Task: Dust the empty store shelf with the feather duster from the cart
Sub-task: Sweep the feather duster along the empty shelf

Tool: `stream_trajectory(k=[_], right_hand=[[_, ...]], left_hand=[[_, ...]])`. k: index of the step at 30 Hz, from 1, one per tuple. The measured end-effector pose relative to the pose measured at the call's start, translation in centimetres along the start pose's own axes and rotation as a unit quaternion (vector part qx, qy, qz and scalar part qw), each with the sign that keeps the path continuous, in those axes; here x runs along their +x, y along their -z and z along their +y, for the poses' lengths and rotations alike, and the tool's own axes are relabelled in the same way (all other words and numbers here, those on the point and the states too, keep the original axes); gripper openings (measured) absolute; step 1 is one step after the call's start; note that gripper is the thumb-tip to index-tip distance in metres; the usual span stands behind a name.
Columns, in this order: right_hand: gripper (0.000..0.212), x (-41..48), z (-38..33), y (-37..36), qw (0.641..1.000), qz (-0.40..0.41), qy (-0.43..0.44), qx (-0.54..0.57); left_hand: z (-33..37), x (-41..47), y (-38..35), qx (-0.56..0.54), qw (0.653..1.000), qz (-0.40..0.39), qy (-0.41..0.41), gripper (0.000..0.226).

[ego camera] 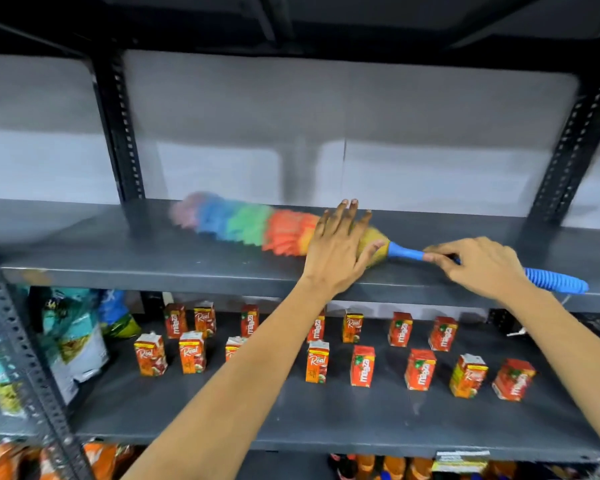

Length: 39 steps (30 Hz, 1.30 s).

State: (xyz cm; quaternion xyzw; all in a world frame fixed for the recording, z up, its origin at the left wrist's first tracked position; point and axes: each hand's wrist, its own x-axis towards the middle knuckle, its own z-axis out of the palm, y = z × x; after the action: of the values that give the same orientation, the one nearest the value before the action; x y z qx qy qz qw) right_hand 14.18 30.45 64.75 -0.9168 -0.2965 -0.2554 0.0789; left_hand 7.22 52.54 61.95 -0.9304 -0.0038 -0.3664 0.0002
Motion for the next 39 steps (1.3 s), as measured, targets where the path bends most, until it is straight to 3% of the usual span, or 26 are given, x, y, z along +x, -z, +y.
stream_trajectory(k=[3,8,13,16,19,24,30,34,39], right_hand=[[0.027,-0.2,0.8,0.6,1.0,0.008,0.001,-0.025],[0.021,-0.5,-0.7,1.4,0.995,-0.077,0.018,0.061],[0.037,0.0,-5.8,0.8,0.98,-0.136,0.095,0.112],[0.039,0.3,-8.3,-0.3,0.977,-0.115,0.16,0.078],[0.032,0.4,-8.7,-0.4,0.981,-0.09,0.162,0.061],[0.026,-0.8,-3.6,0.8,0.991,-0.084,0.092,0.044],[0.025,-6.1,8.3,3.3,0.992,-0.087,-0.09,0.006],[0.025,-10.8,15.7,6.0,0.969,-0.103,-0.22,-0.041],[0.031,-13.6,20.2,8.1,0.92,-0.028,-0.373,-0.117]], left_hand=[[0.0,0.1,0.1,0.002,1.0,-0.005,0.006,0.058],[-0.1,0.3,0.5,-0.006,1.0,-0.009,0.018,0.059],[-1.7,-0.7,1.4,0.007,0.999,-0.009,0.042,0.058],[-3.3,-1.5,1.9,-0.02,0.997,0.01,0.08,0.057],[-3.9,-1.7,1.8,-0.021,0.995,0.014,0.097,0.056],[-0.7,-0.1,0.5,-0.026,0.998,-0.01,0.055,0.055],[6.1,2.8,-2.0,-0.049,0.997,-0.05,-0.028,0.056],[10.3,4.2,-3.1,-0.061,0.993,-0.055,-0.087,0.057],[12.8,4.8,-4.4,-0.038,0.988,-0.082,-0.122,0.061]])
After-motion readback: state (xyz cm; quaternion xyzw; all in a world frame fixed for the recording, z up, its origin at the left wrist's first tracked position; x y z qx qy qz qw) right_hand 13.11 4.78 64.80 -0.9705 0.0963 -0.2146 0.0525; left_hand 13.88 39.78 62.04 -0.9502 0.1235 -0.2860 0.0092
